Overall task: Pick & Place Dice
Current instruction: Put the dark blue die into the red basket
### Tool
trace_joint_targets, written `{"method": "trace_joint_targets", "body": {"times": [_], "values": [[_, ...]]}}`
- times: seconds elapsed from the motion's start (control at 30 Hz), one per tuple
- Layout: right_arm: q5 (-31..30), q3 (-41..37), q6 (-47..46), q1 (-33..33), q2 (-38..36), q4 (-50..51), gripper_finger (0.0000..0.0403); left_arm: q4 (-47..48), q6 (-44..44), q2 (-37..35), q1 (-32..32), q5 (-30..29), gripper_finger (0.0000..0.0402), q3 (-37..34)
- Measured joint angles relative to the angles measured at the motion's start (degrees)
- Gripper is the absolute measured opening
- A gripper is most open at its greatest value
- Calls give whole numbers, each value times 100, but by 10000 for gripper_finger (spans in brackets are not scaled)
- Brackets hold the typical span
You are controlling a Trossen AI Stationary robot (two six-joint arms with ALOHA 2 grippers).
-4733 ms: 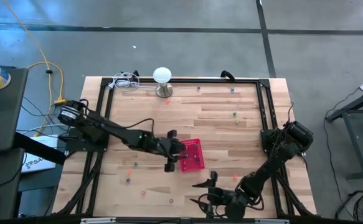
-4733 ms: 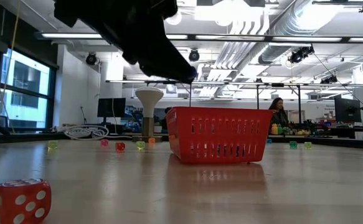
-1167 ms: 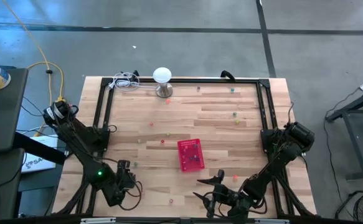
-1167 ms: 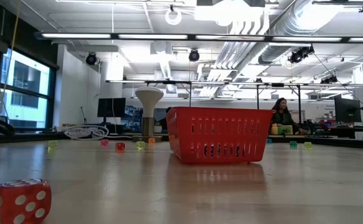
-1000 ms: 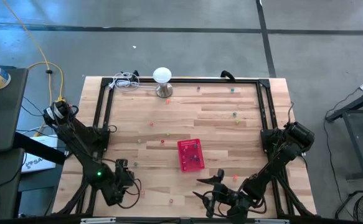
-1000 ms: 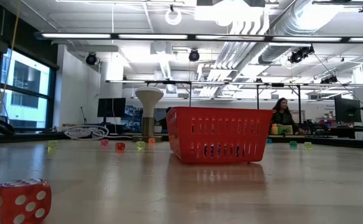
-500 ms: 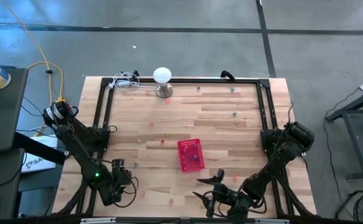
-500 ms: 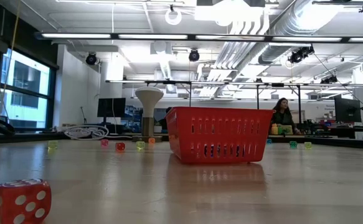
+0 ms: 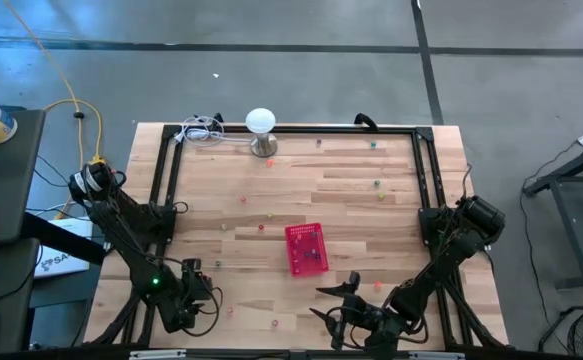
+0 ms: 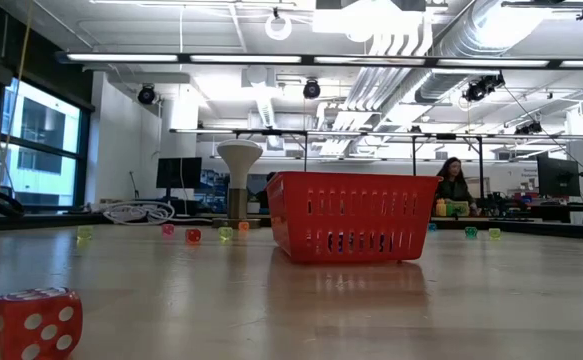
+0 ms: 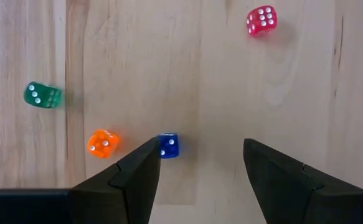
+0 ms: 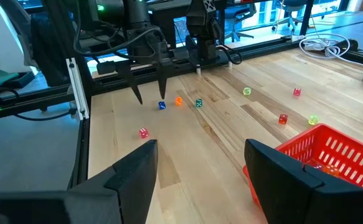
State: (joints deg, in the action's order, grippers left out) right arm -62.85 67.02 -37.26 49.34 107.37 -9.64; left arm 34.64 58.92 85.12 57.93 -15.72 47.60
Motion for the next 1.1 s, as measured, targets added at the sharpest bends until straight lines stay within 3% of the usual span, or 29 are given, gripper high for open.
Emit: {"method": "trace_joint_targets", "body": {"times": [0.53,1.1], "values": [[0,0,0,0,0,0,231,-2,158,20,0,-108,220,-10],[31,0,0,-71,0,15,231,-10,243,589,0,-97,219,-3]]}}
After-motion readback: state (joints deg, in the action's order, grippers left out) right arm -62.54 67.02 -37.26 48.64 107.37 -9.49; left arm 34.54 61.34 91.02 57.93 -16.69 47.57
